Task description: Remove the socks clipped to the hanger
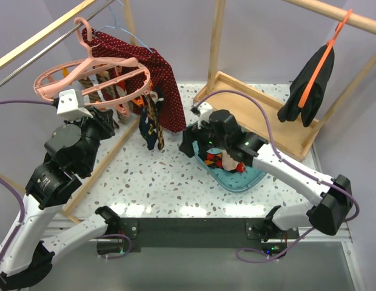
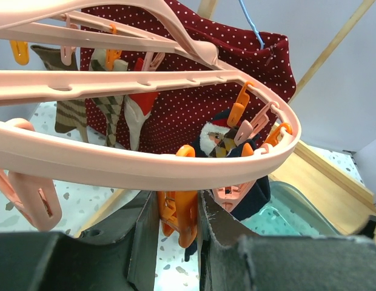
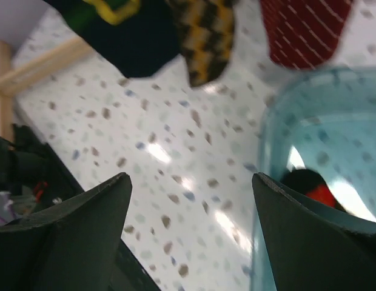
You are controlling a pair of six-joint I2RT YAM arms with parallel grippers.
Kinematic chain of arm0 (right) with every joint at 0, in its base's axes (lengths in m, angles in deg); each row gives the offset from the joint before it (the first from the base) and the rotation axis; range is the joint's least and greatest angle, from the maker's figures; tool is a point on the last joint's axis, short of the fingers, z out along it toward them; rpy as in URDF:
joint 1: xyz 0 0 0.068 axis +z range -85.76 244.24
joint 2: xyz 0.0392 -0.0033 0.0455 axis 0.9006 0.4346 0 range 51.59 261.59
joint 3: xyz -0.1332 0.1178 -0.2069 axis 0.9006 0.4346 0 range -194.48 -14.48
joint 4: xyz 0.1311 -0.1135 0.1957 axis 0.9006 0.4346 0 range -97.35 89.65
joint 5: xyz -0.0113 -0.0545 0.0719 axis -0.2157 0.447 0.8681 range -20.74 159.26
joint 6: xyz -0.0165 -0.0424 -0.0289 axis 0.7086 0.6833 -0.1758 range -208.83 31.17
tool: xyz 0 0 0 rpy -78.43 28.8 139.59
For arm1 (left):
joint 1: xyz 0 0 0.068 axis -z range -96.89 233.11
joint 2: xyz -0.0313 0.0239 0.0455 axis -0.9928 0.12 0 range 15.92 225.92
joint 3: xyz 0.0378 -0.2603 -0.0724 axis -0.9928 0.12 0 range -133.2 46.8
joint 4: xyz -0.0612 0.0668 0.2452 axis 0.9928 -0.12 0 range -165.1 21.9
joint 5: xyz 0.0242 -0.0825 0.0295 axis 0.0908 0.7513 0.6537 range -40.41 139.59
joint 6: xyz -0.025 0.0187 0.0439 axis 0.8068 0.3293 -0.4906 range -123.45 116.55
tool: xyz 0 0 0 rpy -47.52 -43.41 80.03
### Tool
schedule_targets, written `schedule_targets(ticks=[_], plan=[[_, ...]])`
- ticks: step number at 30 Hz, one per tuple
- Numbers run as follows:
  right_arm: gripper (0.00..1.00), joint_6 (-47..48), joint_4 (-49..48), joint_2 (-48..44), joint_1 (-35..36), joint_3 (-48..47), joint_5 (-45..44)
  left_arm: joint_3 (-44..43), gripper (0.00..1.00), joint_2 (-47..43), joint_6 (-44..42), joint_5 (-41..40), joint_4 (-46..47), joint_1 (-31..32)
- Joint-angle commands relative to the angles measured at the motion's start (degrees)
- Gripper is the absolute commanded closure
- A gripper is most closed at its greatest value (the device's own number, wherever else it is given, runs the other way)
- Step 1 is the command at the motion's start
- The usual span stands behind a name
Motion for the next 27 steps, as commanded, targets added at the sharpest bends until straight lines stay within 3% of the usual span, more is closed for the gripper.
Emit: schedule_targets(ticks=[1, 6, 11, 27], plan=[[0.14, -4.0, -25.6, 3.0, 4.8, -0.4, 3.6, -2.4, 1.0, -0.2, -0.8, 1.1, 2.0, -0.3], [0.11, -2.3, -36.2, 11.9, 10.4, -3.9, 0.5, -2.7, 1.0, -0.5, -0.2, 1.7, 1.6, -0.4], [0.11, -2.6, -40.3, 16.9, 13.3, -6.2, -3.9, -2.7, 1.0, -1.3, 0.4, 1.9, 1.2, -0.3], [0.39, -2.4, -39.0, 25.5, 14.5, -11.9, -13.8, -2.8, 1.0, -2.0, 0.5, 2.4, 0.9, -0.3]])
